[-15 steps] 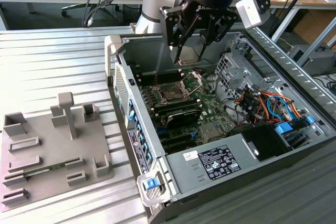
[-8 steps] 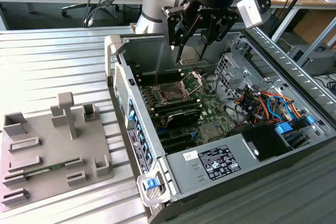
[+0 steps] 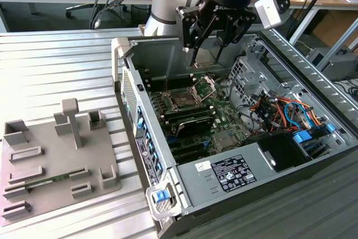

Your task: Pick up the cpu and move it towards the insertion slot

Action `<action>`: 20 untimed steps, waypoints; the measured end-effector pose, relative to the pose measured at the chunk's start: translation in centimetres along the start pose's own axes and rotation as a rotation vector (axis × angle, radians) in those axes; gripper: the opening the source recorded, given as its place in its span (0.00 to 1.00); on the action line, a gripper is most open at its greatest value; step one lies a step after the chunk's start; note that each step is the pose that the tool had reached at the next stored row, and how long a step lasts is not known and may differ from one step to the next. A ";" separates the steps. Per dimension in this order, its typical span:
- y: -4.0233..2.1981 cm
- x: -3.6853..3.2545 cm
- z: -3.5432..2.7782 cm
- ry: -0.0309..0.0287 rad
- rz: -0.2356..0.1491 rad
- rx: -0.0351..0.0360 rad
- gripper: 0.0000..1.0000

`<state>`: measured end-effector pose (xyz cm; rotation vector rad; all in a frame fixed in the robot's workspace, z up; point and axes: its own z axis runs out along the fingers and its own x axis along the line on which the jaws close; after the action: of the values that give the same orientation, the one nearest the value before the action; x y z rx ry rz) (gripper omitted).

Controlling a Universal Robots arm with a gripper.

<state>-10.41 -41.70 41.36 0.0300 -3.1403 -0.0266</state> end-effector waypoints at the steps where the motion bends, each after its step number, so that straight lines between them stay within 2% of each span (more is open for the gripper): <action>1: 0.03 -0.06 0.02 0.0000 0.000 0.0003 0.55; 20: 0.73 -1.51 0.41 0.0002 0.000 0.0073 0.55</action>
<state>-8.91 -40.93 40.97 0.0300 -3.1403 -0.0150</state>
